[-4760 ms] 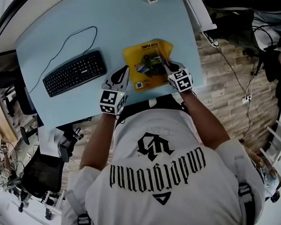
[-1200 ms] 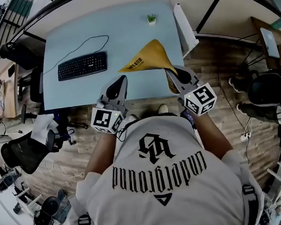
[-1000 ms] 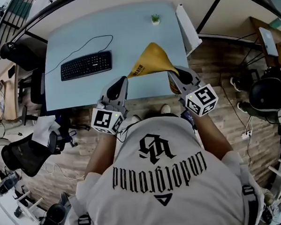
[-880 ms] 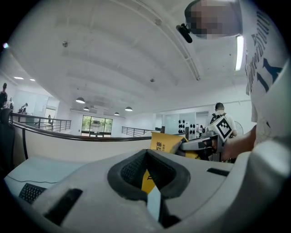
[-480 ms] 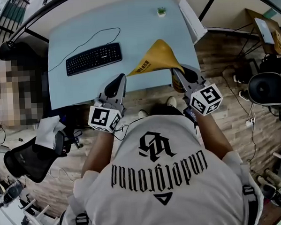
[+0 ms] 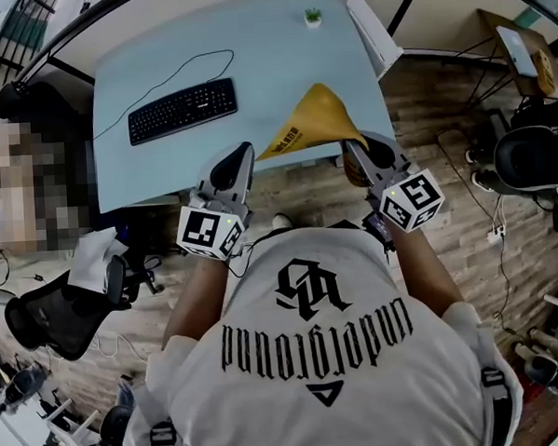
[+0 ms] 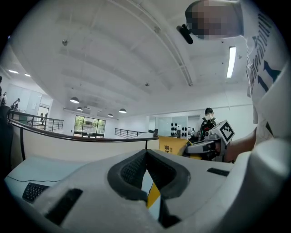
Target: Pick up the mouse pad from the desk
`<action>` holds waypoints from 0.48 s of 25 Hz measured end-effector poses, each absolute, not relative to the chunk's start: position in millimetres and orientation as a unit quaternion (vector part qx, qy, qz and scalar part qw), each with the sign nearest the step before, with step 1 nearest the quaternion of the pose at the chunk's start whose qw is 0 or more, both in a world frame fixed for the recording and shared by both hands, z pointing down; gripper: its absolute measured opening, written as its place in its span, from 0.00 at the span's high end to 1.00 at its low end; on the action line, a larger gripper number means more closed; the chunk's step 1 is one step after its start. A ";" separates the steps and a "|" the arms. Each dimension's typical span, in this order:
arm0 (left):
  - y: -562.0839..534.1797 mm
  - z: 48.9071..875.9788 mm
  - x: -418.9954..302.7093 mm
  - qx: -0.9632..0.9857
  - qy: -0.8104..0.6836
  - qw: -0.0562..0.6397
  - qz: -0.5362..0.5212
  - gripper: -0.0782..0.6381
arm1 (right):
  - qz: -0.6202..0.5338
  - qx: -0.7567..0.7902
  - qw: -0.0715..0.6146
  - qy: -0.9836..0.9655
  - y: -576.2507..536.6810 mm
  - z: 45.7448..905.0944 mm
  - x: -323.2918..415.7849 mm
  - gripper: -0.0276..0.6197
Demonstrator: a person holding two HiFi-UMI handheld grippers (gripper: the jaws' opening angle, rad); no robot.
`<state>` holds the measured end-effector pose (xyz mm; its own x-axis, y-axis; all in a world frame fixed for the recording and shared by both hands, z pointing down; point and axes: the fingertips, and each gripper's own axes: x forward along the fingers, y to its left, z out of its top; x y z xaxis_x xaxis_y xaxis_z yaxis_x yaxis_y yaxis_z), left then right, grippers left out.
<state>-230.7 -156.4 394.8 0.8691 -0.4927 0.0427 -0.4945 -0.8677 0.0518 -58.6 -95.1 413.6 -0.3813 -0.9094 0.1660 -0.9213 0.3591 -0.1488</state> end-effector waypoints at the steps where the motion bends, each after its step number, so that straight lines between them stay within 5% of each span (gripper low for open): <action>1: -152.9 393.9 -227.3 0.965 -0.258 0.030 0.012 0.88 | 0.107 0.552 0.029 -0.826 -91.7 413.8 -55.5 0.92; 12: -91.2 408.2 -193.0 0.954 -0.295 0.043 0.007 0.88 | 0.101 0.513 0.041 -0.851 -38.0 420.7 -19.0 0.92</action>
